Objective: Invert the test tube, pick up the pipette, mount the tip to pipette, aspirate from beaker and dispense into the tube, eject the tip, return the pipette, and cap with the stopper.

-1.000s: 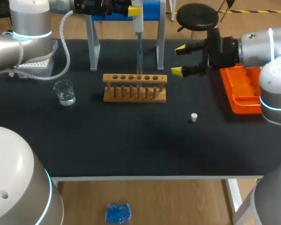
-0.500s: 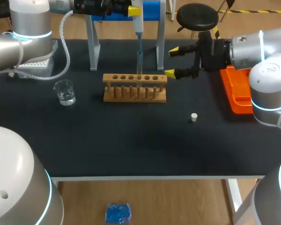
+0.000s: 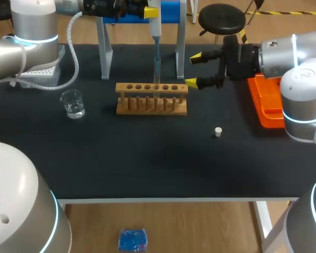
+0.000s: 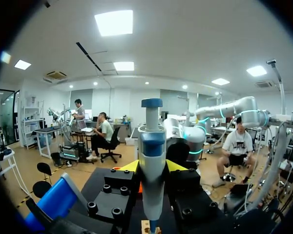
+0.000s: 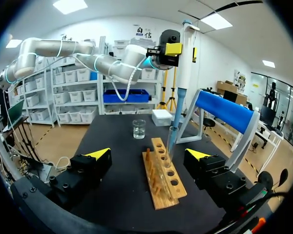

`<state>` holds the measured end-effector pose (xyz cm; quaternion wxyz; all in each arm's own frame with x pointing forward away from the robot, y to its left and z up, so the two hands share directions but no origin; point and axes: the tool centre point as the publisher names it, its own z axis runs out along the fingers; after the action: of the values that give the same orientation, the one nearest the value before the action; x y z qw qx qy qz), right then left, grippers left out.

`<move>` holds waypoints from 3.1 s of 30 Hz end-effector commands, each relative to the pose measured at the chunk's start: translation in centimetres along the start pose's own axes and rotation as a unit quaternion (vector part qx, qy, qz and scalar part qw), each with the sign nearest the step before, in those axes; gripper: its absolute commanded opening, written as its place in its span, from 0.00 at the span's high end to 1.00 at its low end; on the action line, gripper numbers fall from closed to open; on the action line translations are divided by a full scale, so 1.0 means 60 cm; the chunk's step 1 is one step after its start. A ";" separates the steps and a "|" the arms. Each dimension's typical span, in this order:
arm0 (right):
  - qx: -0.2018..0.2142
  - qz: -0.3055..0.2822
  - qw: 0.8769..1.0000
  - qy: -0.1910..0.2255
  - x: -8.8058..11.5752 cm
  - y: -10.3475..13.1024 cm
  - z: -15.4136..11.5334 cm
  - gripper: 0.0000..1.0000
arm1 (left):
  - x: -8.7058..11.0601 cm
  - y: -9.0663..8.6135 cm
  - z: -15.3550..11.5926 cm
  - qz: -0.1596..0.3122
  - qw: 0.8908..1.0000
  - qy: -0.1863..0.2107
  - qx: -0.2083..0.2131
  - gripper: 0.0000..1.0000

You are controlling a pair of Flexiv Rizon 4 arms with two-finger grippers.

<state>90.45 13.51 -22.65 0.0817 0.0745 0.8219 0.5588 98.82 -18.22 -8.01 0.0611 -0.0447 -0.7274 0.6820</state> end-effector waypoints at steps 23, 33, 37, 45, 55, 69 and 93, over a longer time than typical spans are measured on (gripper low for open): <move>0.000 0.000 1.000 0.000 0.000 -0.001 0.000 0.00 | 0.005 -0.005 0.005 0.010 1.000 -0.007 -0.016 1.00; 0.000 0.000 1.000 0.000 0.000 -0.001 0.000 0.00 | 0.011 -0.011 0.009 0.026 0.999 -0.014 -0.035 1.00; 0.000 0.000 1.000 0.000 0.000 -0.001 0.000 0.00 | 0.013 -0.015 0.010 0.031 0.999 -0.015 -0.034 1.00; 0.000 0.000 1.000 0.000 0.000 -0.001 0.000 0.00 | 0.014 -0.023 0.009 0.036 0.999 -0.019 -0.035 1.00; 0.000 0.000 1.000 0.000 0.000 -0.001 0.000 0.00 | 0.016 -0.032 0.010 0.040 0.998 -0.022 -0.038 1.00; 0.000 0.000 1.000 0.000 0.000 -0.001 0.000 0.00 | 0.018 -0.049 0.013 0.047 0.998 -0.025 -0.042 1.00; 0.000 0.000 1.000 0.000 0.000 -0.001 0.000 0.00 | 0.022 -0.063 0.019 0.042 0.997 -0.029 -0.051 1.00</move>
<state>90.49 13.54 -22.67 0.0813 0.0744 0.8220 0.5588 97.71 -19.34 -4.43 0.0112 -0.0611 -0.7598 0.6472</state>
